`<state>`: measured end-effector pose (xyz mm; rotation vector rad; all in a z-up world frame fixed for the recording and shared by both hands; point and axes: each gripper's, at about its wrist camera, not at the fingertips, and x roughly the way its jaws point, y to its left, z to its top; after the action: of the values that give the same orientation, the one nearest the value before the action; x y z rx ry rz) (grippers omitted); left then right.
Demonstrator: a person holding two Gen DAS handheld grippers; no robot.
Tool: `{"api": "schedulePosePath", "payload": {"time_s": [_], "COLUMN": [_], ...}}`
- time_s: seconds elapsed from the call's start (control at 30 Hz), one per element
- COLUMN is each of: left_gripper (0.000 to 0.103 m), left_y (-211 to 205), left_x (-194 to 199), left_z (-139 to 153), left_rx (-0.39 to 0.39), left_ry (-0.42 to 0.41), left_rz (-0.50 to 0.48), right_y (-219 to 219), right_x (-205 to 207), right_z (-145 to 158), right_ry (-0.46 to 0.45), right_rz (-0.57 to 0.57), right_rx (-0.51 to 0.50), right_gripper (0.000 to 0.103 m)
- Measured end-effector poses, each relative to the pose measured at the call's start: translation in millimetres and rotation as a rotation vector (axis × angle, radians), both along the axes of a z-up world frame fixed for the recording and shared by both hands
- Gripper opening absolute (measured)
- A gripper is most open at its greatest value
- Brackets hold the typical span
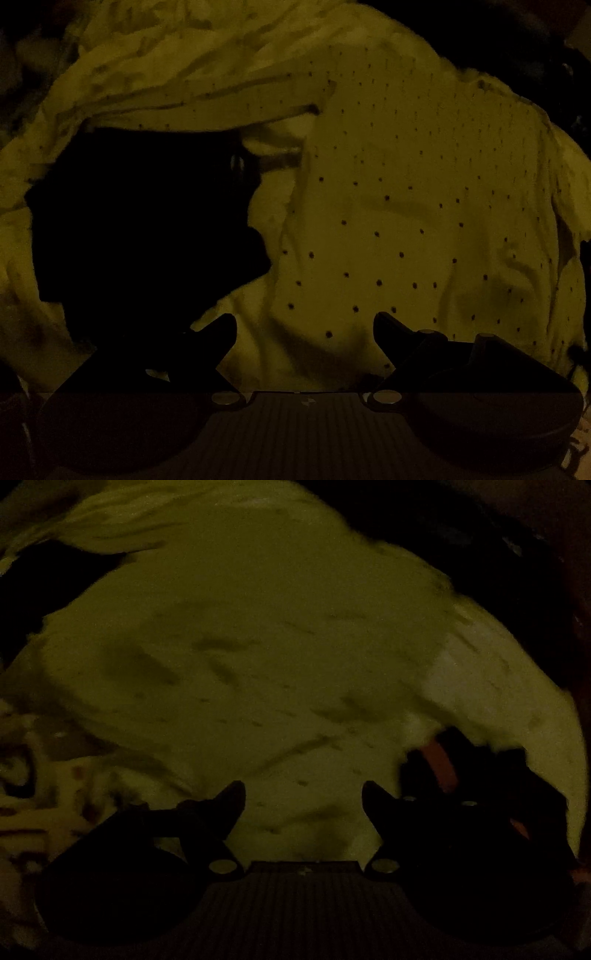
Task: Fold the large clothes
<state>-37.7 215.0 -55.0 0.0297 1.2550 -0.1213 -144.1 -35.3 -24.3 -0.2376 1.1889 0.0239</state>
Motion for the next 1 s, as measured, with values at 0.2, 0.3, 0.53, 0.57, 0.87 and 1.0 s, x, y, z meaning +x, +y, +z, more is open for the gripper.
{"api": "schedulePosePath", "payload": {"time_s": [0.2, 0.3, 0.53, 0.57, 0.87, 1.0], "left_gripper": [0.103, 0.103, 0.103, 0.103, 0.103, 0.103], "left_y": [-1.6, 2.9, 17.2, 18.7, 25.5, 29.3], "left_x": [-2.0, -1.2, -3.0, -3.4, -4.8, -7.4], "left_z": [3.3, 1.1, -10.8, -12.2, -14.5, -18.7], "left_rx": [0.008, -0.005, -0.028, -0.028, -0.022, -0.017], "left_ry": [-0.015, -0.012, 0.014, 0.017, 0.017, 0.024], "left_rz": [-0.020, 0.013, 0.090, 0.094, 0.098, 0.110], "right_y": [9.8, 5.5, -41.2, -51.0, -232.4, -299.9], "right_x": [7.3, -0.9, 5.2, 8.3, 30.0, 23.4], "right_z": [-47.2, -52.4, 7.5, 20.3, 131.4, 137.7], "right_ry": [0.220, 0.242, 0.095, 0.062, -0.360, -0.348], "right_rz": [0.076, 0.121, -0.078, -0.115, -0.705, -0.935], "right_rx": [0.002, 0.004, 0.174, 0.215, 0.060, -0.039], "right_gripper": [0.055, 0.013, 0.003, 0.003, 0.002, 0.004]}}
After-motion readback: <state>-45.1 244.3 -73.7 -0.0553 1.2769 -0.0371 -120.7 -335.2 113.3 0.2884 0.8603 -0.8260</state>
